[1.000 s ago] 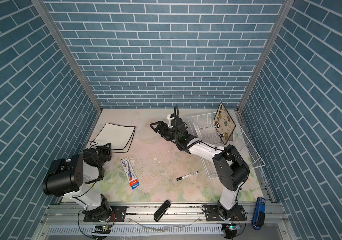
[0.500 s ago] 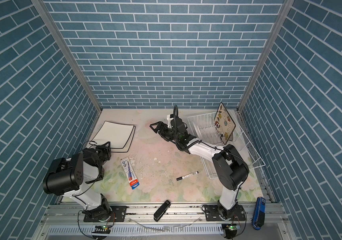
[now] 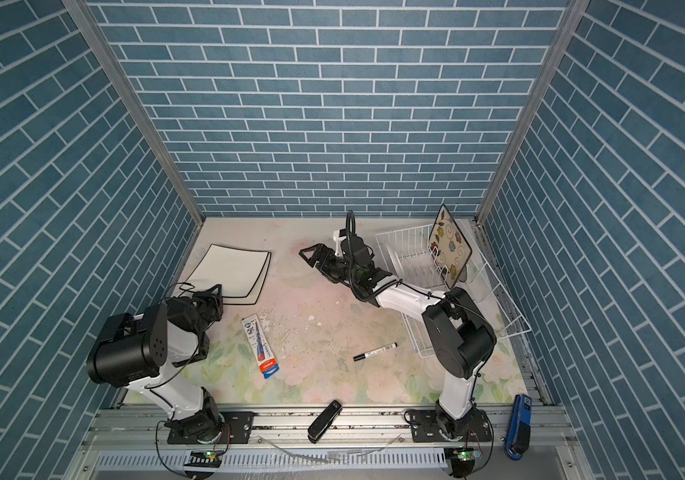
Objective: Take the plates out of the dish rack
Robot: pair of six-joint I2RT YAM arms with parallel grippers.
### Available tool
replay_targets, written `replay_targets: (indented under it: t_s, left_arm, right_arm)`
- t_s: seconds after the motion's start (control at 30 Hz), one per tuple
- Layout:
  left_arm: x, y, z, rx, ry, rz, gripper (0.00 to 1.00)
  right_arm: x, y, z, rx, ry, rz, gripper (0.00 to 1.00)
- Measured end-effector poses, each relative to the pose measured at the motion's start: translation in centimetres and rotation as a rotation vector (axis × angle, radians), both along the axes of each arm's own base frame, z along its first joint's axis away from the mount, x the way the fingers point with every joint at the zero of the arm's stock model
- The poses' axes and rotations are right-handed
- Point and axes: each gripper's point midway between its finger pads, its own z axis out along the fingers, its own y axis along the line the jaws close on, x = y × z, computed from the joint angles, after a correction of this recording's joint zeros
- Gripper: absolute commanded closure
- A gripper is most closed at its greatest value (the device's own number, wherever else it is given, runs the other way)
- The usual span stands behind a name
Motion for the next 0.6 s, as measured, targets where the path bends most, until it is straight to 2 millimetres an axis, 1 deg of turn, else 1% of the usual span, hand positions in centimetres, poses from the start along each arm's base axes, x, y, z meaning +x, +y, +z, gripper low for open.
replay_targets:
  t_s: [0.3, 0.6]
  left_arm:
    - [-0.03, 0.02, -0.21, -0.001, 0.007, 0.002, 1.0]
    - [-0.2, 0.01, -0.92, -0.007, 0.04, 0.003, 1.0]
  right_arm:
    - [-0.02, 0.12, -0.28, 0.0, 0.004, 0.006, 0.11]
    - [-0.01, 0.19, -0.49, -0.001, 0.007, 0.008, 0.12]
